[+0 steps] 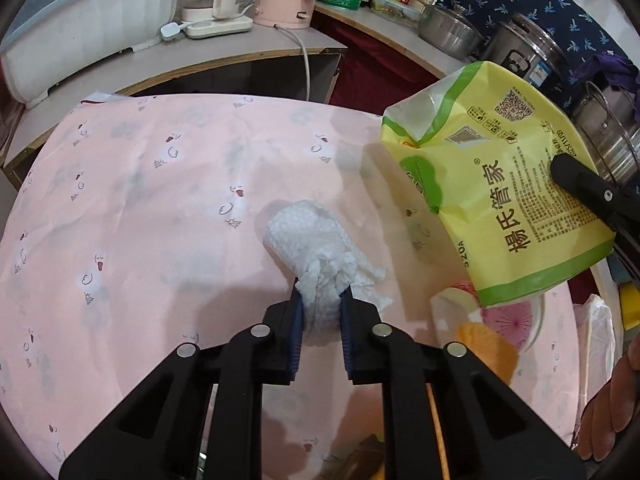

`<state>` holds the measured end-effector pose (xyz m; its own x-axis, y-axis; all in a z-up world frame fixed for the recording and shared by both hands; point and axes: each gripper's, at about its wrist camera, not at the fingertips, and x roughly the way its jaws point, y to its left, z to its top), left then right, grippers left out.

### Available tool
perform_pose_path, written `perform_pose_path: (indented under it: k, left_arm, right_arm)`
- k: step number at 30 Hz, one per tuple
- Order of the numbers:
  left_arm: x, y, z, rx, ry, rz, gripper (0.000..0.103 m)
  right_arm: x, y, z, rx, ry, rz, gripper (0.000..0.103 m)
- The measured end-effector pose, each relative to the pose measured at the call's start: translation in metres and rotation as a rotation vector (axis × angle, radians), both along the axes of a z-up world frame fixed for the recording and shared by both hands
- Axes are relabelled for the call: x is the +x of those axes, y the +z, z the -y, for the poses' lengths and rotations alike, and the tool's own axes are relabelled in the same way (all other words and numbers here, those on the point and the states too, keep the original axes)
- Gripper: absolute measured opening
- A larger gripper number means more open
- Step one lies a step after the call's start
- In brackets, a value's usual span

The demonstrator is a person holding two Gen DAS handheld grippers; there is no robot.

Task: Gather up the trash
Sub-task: 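Carry the tissue and yellow-green bag over the white trash bin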

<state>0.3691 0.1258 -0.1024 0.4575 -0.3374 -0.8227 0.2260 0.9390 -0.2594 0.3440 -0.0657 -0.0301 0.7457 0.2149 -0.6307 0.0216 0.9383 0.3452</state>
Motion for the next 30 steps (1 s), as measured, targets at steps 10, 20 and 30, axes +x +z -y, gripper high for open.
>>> perform_pose_path:
  k: [10, 20, 30]
  left_arm:
    - [-0.046, 0.064, 0.022, -0.019, -0.022, 0.103, 0.015]
    - [-0.112, 0.118, 0.076, -0.033, -0.115, 0.183, 0.015]
    - [-0.181, 0.139, 0.152, -0.03, -0.25, 0.219, 0.015]
  right_arm:
    - [-0.056, 0.045, 0.03, 0.009, -0.059, 0.075, 0.002]
    - [-0.14, 0.082, 0.082, 0.006, -0.153, 0.132, 0.002]
    - [-0.226, 0.091, 0.145, 0.018, -0.267, 0.161, 0.002]
